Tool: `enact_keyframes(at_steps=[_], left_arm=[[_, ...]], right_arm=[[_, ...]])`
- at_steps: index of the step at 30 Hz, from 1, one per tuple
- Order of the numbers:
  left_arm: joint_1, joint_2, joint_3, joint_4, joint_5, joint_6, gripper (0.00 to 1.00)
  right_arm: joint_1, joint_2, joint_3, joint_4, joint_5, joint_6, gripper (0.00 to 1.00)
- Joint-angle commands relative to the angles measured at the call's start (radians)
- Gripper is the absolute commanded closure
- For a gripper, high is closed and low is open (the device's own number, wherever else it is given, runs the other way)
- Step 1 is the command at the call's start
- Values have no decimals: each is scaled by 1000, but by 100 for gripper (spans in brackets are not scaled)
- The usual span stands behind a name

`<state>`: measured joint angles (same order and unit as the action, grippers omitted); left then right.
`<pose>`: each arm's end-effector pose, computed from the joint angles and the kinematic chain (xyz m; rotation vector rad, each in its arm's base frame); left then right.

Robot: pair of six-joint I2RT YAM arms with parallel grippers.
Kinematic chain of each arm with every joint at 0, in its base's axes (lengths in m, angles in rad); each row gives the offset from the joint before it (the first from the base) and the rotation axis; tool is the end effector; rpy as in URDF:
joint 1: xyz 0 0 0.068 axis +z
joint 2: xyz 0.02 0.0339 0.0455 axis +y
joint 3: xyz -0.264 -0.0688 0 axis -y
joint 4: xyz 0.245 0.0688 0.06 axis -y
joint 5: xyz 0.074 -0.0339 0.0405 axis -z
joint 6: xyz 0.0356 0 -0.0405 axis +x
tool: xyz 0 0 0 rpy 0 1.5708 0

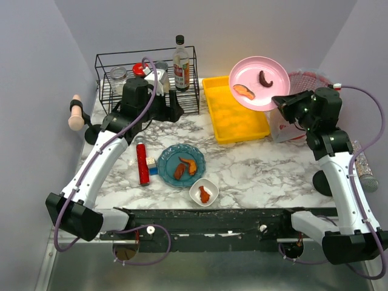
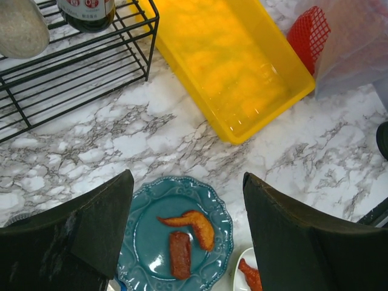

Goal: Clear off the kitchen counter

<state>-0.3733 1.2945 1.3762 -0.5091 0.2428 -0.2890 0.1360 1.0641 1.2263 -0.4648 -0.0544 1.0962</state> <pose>0.2632 -0.1123 0.4023 0.2461 2.0328 -0.6625 0.2262 0.0329 0.4105 0.8762 1.7680 0.8822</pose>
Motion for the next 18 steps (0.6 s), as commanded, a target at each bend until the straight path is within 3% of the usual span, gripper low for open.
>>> enact_keyframes(at_steps=[1, 7, 18], left_arm=[[10, 14, -54, 41, -14, 16, 18], [34, 14, -117, 102, 21, 7, 19], [94, 8, -204, 201, 112, -36, 23]], right_arm=[[-70, -1, 30, -55, 86, 42, 99], [-190, -4, 19, -89, 175, 31, 99], [-295, -15, -31, -77, 364, 96, 99]])
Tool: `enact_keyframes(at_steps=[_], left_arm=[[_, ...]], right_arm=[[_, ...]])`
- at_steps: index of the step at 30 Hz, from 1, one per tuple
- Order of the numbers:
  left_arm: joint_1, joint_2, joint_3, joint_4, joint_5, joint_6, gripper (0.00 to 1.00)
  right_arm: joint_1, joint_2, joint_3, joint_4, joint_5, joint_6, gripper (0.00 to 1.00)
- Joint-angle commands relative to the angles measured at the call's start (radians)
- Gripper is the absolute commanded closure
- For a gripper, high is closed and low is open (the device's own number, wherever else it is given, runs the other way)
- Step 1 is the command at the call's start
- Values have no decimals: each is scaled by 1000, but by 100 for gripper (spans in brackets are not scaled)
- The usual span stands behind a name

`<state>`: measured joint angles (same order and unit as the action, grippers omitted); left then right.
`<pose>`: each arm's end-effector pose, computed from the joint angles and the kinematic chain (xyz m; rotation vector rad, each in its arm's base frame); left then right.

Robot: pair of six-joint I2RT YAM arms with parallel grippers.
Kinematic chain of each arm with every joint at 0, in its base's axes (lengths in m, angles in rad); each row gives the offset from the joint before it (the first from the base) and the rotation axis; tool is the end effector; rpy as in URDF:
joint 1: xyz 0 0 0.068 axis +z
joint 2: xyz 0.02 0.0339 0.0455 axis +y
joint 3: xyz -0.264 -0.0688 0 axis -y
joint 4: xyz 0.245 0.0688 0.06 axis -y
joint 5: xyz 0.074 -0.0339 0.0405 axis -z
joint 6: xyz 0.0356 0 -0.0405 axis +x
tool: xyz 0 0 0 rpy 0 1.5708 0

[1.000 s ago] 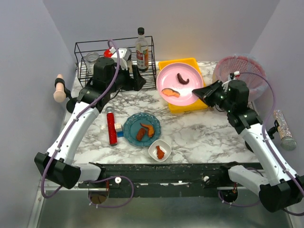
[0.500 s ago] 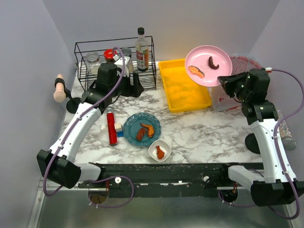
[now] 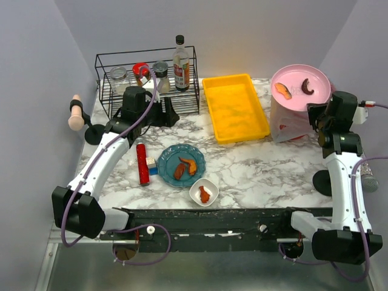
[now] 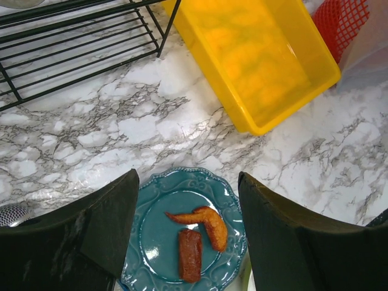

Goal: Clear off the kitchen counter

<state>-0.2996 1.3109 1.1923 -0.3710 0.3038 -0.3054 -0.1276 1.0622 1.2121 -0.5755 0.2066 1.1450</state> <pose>0.2814 -0.0981 0.3484 0.1867 2.0990 -0.6819 0.2211 -0.0357 0.3951 1.3028 1.5372 0.4492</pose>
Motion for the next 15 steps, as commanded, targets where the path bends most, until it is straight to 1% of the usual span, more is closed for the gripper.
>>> enact_keyframes(at_steps=[1, 7, 10, 15], left_arm=[[24, -10, -22, 63, 51, -20, 23], [33, -13, -31, 67, 44, -20, 24], [34, -9, -31, 67, 44, -20, 24], [37, 2, -30, 66, 47, -20, 24]], right_arm=[[-41, -11, -22, 49, 111, 42, 99], [-99, -36, -94, 170, 152, 2, 99], [-113, -34, -98, 178, 230, 1, 99], [-119, 11, -57, 190, 345, -88, 99]])
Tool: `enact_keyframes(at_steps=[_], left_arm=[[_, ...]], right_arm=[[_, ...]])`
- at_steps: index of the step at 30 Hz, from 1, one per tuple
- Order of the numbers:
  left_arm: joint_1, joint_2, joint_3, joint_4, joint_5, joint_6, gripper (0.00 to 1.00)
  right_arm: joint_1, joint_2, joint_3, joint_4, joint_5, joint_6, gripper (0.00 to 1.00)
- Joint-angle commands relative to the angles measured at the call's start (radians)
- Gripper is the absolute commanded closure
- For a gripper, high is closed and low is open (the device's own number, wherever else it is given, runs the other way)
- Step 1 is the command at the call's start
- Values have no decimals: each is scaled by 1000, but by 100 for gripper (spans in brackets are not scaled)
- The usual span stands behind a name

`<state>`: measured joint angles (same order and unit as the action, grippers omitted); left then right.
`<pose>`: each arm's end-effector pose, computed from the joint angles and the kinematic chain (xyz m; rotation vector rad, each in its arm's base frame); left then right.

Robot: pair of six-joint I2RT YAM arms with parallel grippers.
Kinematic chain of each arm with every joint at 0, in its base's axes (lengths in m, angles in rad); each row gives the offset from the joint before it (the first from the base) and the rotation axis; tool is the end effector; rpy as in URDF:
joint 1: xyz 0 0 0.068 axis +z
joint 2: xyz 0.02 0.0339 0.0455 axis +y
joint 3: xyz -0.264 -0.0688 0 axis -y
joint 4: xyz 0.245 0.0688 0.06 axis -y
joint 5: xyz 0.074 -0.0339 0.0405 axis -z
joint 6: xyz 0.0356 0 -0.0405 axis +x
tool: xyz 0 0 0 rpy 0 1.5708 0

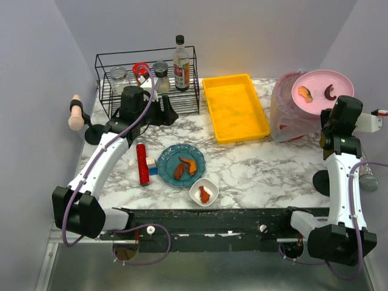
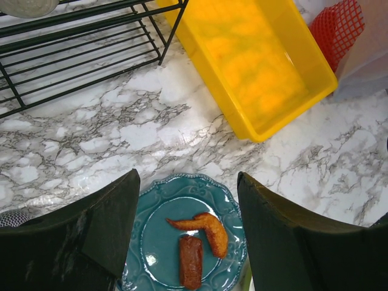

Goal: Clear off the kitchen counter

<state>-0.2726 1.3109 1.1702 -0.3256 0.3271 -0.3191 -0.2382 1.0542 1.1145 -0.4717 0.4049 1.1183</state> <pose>0.2852 -0.0916 0.3453 0.1625 2.0769 -0.6995 0.2186 -0.0675 0.3750 1.4159 1.3429 0.1803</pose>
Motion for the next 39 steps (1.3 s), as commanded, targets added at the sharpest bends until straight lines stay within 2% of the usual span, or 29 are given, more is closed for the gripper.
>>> enact_keyframes(at_steps=[1, 8, 17, 20, 25, 34, 39], left_arm=[[10, 4, -6, 17, 24, -6, 25], [12, 13, -9, 17, 26, -5, 25], [13, 16, -9, 17, 27, -3, 25], [13, 21, -7, 14, 29, -3, 25], [13, 22, -7, 10, 29, -3, 25], [15, 24, -6, 8, 26, 0, 26], [15, 27, -6, 8, 27, -3, 26]], right_arm=[[-9, 32, 44, 97, 164, -80, 99], [-9, 75, -13, 330, 198, -353, 99], [0, 128, 10, 438, 229, -601, 99], [22, 147, 19, 461, 287, -699, 99], [97, 185, 12, 617, 408, -906, 99], [238, 288, -85, 1151, 574, -1481, 99], [280, 378, -113, 1561, 670, -1840, 99]])
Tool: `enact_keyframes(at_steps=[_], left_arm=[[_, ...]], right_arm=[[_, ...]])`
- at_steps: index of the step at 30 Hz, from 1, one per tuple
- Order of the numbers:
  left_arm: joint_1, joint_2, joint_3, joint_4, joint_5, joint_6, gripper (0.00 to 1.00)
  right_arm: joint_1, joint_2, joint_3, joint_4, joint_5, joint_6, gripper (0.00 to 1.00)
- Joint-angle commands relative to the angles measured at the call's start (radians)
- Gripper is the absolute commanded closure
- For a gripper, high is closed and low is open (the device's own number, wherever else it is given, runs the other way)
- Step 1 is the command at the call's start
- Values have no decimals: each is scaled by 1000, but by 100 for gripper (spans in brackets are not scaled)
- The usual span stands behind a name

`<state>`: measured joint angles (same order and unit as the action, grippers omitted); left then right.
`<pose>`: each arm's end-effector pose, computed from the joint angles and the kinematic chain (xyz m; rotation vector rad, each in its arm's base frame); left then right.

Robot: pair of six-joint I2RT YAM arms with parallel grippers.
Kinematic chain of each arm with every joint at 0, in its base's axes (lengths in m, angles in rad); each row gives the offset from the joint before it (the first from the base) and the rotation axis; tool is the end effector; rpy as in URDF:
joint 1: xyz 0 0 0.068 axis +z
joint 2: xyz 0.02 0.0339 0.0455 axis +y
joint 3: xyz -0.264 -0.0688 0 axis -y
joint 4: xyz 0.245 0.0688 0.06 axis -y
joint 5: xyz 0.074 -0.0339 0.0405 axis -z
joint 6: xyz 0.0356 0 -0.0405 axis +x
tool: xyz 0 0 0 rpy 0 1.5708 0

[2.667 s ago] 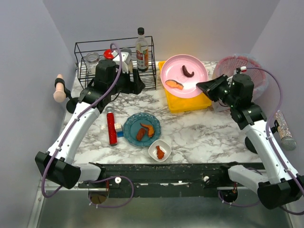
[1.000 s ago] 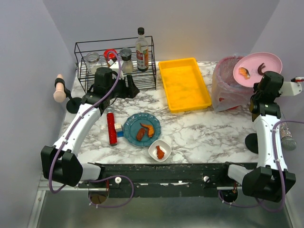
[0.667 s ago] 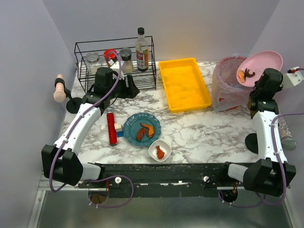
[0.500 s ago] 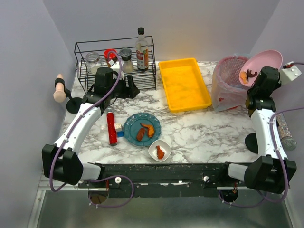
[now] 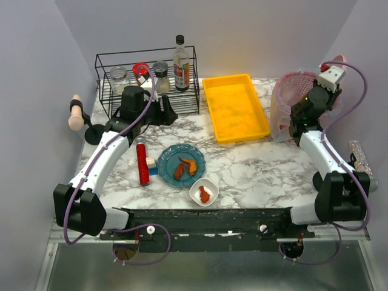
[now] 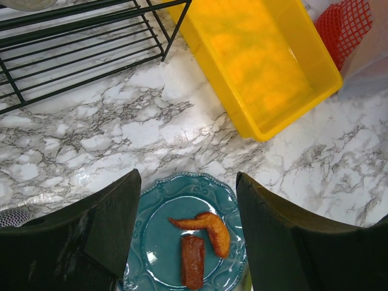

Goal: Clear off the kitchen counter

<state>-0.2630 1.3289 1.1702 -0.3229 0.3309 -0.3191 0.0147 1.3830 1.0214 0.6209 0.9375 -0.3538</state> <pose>0.2901 -0.0901 0.3405 0.1524 2.0919 -0.6965 0.3134 -0.0241 0.3667 0.5732 1.3637 -0.8877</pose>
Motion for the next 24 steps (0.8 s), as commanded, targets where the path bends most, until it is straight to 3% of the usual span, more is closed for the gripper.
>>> enact_keyframes(at_steps=[1, 6, 10, 19, 22, 24], left_arm=[[5, 10, -7, 5, 26, -3, 26], [7, 10, -6, 5, 28, -5, 26], [7, 9, -6, 5, 30, -3, 26], [7, 19, -6, 7, 36, -8, 26], [7, 21, -6, 7, 39, -8, 26], [8, 20, -6, 8, 39, -8, 26]], right_arm=[[33, 74, -26, 558, 148, -454, 99], [71, 210, 29, 1057, 176, -893, 99], [83, 214, 34, 1056, 193, -861, 99], [91, 73, 34, 861, 213, -677, 99], [91, -14, 45, 672, 211, -530, 99], [91, -91, 54, 433, 189, -313, 99]])
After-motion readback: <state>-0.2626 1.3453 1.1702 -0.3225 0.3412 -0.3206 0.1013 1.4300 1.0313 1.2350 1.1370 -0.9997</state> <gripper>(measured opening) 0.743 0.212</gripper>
